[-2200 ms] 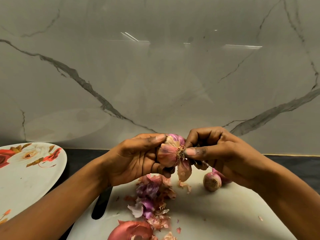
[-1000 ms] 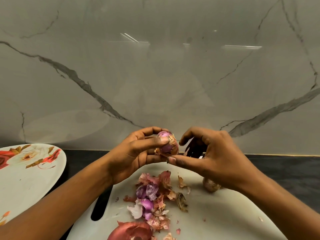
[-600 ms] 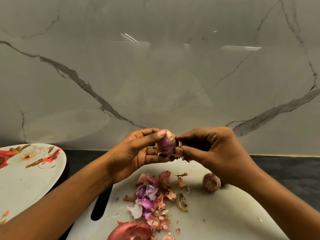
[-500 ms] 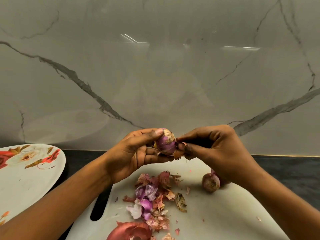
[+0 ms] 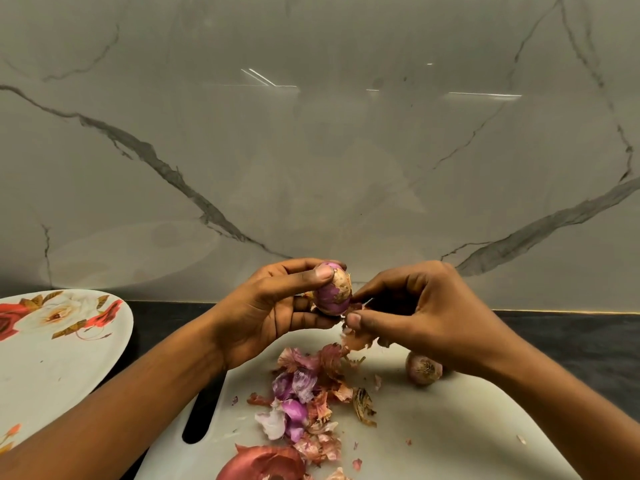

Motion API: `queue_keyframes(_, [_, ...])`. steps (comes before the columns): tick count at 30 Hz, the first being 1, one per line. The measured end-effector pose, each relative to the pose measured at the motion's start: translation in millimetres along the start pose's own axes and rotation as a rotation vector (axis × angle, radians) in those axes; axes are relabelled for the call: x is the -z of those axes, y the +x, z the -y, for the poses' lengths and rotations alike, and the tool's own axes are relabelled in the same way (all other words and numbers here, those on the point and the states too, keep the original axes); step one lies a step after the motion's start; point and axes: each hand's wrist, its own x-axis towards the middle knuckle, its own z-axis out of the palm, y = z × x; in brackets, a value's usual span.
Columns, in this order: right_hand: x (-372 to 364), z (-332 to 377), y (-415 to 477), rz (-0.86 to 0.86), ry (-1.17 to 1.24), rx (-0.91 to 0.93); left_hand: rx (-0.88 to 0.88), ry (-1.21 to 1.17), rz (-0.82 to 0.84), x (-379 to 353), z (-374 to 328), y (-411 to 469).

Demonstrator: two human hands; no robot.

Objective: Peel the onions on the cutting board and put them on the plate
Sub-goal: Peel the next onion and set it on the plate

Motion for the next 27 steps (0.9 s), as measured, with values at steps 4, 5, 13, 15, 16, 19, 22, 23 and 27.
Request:
queue_keyframes(4, [-1.2,0.7,-0.4,-0.044,-0.084,0.062,0.001,0.073,-0.045,-2.7,1.4,-0.9])
queue_keyframes(5, [-1.3,1.0,-0.6,-0.058,-0.081,0.073,0.001,0.102,-0.044,-3.3,1.6,-1.5])
queue_keyframes(13, [0.5,0.4,1.6,-0.057,-0.010,0.046,0.020,0.165,-0.038,-3.4,2.0,-1.8])
queue_keyframes(15, [1.7,-0.4,1.7,-0.053,0.035,0.036,0.013,0.174,-0.048,-2.6,1.8,-1.8])
queue_keyframes(16, [2.2,-0.8,2.0,-0.053,0.061,0.029,0.011,0.166,-0.047,-2.3,1.6,-1.9])
queue_keyframes(19, [3.3,-2.0,3.0,-0.059,0.140,0.007,0.003,0.122,-0.030,-1.4,1.4,-2.0])
queue_keyframes(22, [2.9,-2.4,3.8,-0.081,0.164,-0.005,0.001,0.088,-0.011,-1.8,1.7,-1.9])
queue_keyframes(23, [3.0,-2.3,4.1,-0.095,0.165,-0.011,0.004,0.081,-0.003,-2.0,1.4,-1.4])
queue_keyframes(27, [5.3,-2.2,5.6,-0.145,0.145,-0.039,0.011,0.042,0.040,0.5,0.8,0.5])
